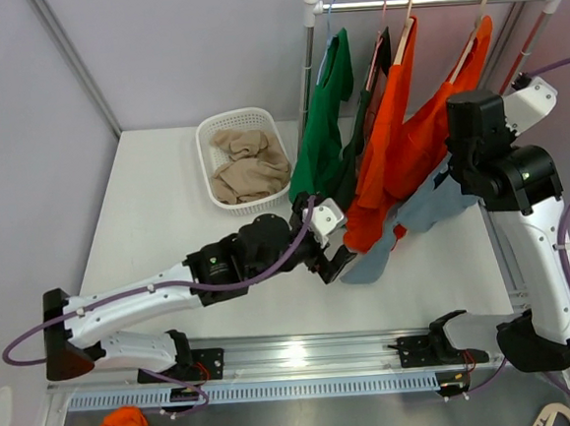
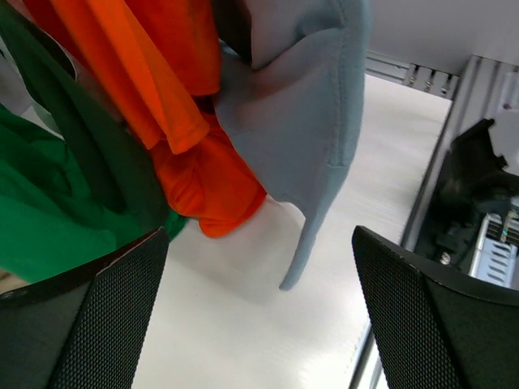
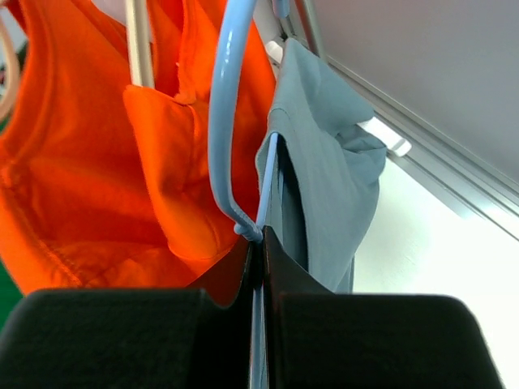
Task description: Remove the t-shirt from the hanger
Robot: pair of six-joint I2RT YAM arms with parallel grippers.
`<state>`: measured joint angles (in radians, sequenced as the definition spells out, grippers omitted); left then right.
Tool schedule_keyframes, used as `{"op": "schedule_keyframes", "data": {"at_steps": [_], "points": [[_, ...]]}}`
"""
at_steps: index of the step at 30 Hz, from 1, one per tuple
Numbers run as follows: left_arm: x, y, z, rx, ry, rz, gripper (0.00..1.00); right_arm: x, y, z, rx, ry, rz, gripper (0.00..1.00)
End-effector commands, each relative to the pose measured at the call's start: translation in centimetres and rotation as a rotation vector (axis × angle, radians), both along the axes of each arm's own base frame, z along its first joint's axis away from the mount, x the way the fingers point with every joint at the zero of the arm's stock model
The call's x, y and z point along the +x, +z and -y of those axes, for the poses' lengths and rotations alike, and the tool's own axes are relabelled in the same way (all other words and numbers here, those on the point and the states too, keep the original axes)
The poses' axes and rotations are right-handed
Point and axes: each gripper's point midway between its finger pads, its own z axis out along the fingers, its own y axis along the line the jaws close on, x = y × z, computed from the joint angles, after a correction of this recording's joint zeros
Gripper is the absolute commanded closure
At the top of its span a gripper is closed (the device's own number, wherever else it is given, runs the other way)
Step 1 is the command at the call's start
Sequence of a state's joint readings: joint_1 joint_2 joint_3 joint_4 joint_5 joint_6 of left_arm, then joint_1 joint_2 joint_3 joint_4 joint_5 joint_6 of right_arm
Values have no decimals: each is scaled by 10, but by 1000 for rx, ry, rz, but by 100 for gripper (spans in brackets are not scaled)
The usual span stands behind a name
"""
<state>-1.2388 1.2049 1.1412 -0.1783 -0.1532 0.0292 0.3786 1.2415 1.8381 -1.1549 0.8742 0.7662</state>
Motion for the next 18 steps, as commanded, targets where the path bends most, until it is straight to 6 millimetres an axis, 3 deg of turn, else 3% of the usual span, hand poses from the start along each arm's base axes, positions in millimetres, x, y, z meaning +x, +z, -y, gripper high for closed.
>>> {"op": "schedule_keyframes", "data": {"at_steps": [1, 15, 18], "points": [[13, 35, 17, -101, 32, 94, 0, 2, 31, -3, 54, 1, 110, 100], [-2, 27, 65, -144, -99, 79, 0, 4, 43, -10, 84, 39, 139, 100], [-5, 22, 74, -135, -110, 63, 5, 4, 43, -13, 94, 54, 141, 100]]}}
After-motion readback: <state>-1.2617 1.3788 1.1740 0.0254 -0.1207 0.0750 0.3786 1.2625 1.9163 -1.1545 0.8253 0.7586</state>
